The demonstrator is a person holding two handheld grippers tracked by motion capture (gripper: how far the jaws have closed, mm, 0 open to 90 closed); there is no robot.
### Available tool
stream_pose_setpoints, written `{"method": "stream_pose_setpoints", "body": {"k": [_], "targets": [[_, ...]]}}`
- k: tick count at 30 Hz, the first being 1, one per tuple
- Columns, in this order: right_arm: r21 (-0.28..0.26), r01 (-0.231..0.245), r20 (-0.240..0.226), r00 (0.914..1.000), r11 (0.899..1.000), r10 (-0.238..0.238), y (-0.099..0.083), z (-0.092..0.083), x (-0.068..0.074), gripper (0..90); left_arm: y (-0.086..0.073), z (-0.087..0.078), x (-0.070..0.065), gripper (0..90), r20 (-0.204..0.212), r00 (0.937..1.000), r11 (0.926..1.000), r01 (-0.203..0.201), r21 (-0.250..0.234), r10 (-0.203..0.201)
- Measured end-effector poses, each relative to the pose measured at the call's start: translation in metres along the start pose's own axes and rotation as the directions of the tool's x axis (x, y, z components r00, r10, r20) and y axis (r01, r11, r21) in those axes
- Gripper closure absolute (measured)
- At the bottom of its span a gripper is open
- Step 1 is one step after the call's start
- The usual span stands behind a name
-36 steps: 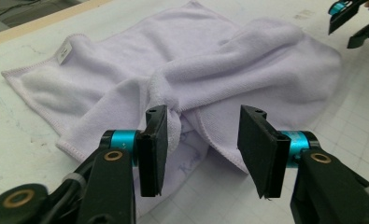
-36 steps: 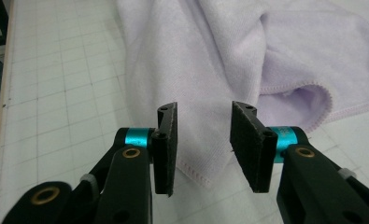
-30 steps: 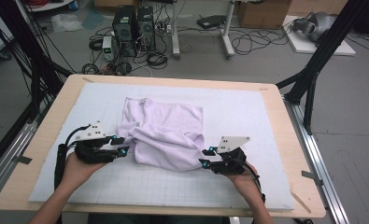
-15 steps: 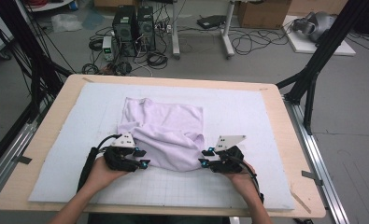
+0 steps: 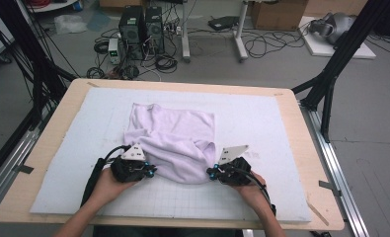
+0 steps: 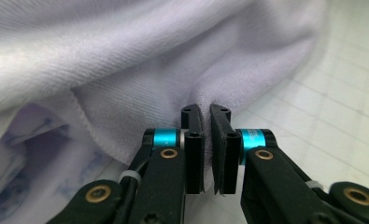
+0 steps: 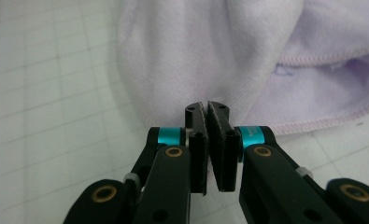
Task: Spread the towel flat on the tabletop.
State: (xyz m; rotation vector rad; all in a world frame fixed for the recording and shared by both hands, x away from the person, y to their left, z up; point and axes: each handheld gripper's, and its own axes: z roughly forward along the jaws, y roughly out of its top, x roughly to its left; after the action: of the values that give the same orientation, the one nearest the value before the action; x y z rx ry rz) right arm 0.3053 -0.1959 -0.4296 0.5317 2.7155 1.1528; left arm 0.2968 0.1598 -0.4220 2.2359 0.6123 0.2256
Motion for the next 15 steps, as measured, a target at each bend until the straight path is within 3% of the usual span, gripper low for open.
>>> {"method": "stream_pose_setpoints", "body": {"k": [7,12,15], "targets": [[-0.083,0.032,-0.032,0.9989,0.996,-0.035,0.012,-0.020,0.019,86.5,-0.008,-0.054,-0.015,84.7,-0.021,0.9998,0.9974,-0.001,-0.072,0.000],[-0.082,0.115,-0.048,0.9917,0.990,-0.120,0.025,-0.020,0.049,86.6,-0.015,-0.081,-0.034,84.7,-0.052,0.9981,0.9979,-0.034,-0.056,0.031],[-0.096,0.137,-0.070,0.9871,0.986,-0.144,0.032,-0.020,0.061,86.6,-0.022,-0.095,-0.039,84.7,-0.066,0.9972,0.9980,-0.037,-0.051,0.034]]}}
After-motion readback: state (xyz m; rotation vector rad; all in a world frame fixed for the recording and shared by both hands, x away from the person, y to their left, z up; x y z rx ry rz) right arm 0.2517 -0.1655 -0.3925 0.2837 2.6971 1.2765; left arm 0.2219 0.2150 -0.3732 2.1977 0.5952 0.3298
